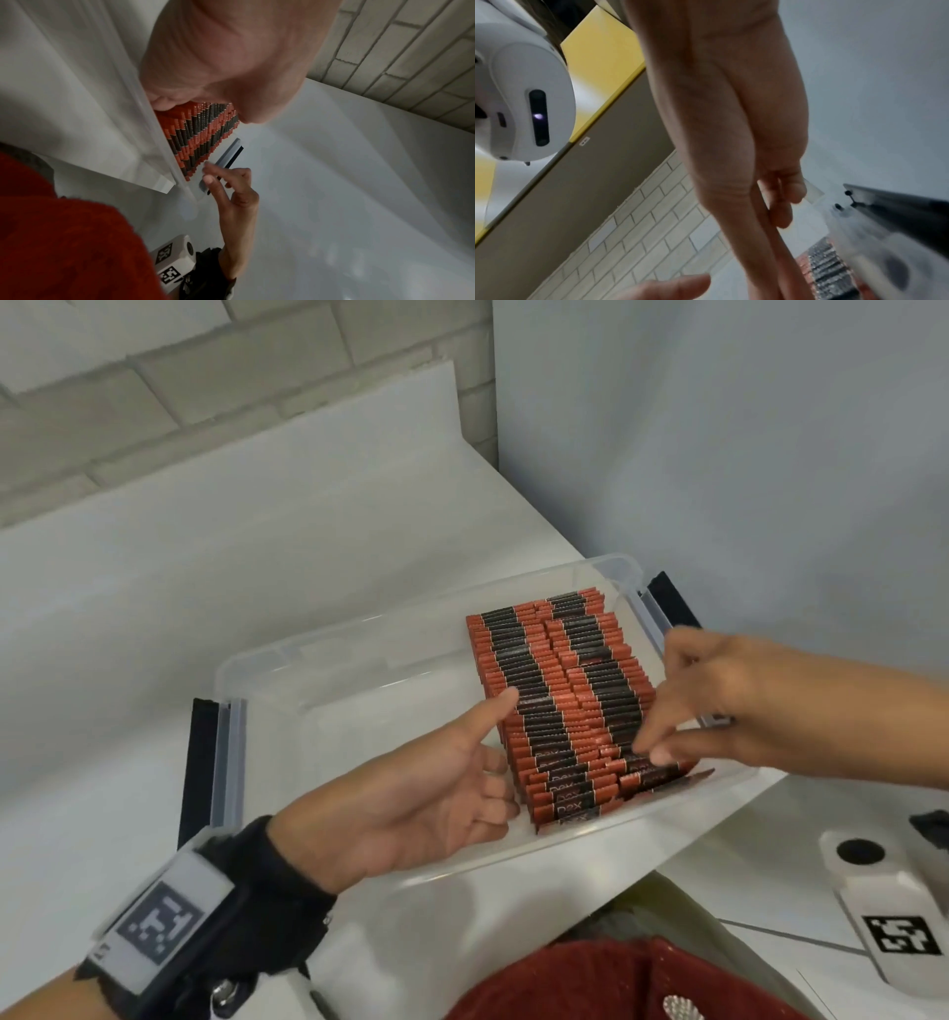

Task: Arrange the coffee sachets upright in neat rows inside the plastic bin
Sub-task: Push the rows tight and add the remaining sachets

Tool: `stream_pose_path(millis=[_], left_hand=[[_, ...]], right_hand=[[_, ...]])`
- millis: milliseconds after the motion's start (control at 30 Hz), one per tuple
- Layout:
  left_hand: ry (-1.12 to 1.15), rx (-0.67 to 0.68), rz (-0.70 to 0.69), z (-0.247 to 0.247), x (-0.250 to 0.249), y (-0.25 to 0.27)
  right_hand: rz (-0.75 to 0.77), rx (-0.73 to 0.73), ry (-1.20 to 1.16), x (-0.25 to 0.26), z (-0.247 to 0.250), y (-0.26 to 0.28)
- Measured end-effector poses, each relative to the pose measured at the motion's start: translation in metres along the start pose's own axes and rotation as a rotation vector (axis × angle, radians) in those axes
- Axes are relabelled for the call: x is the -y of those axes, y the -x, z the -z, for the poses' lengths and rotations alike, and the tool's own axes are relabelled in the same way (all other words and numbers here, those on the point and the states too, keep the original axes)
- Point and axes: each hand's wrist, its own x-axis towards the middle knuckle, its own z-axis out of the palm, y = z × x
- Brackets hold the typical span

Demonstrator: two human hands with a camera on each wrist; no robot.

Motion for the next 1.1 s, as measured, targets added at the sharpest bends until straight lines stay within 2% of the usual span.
stream_pose_path(millis=[67, 200, 267, 400, 467, 600, 700, 967, 1100], left_hand=[[0.02, 0.017, -0.002, 0.0, 0.001, -0.001], [0.012, 0.038, 0.001, -0.003, 0.002, -0.003], [0.023, 0.026, -0.006, -0.002, 0.002, -0.003], [0.033, 0.009, -0.02, -0.001, 0.003, -0.002], [0.034, 0.001, -0.023, -0.002, 0.001, -0.001], [0.046, 0.007, -0.022, 0.0, 0.0, -0.001], [0.062, 0.013, -0.027, 0.003, 0.0, -0.002], [0.103, 0.014, -0.046, 0.01, 0.004, -0.002], [0.086, 0.005, -0.045, 0.009, 0.004, -0.002]], right_hand=[[0.026, -0.051, -0.016, 0.007, 0.002, -0.002], [0.061, 0.01, -0.041, 0.018, -0.026, -0.016], [0.048, -0.072, -0.067, 0.015, -0.031, -0.018], [-0.079, -0.239, -0.146, 0.018, -0.016, -0.019], [-0.051, -0.205, -0.112, 0.024, -0.014, -0.025], [-0.033, -0.009, 0.034, 0.031, -0.022, -0.039], [-0.052, 0.035, 0.08, 0.033, -0.024, -0.045], [0.045, -0.04, 0.095, 0.039, -0.03, -0.04], [0.089, -0.017, 0.113, 0.034, -0.03, -0.042]])
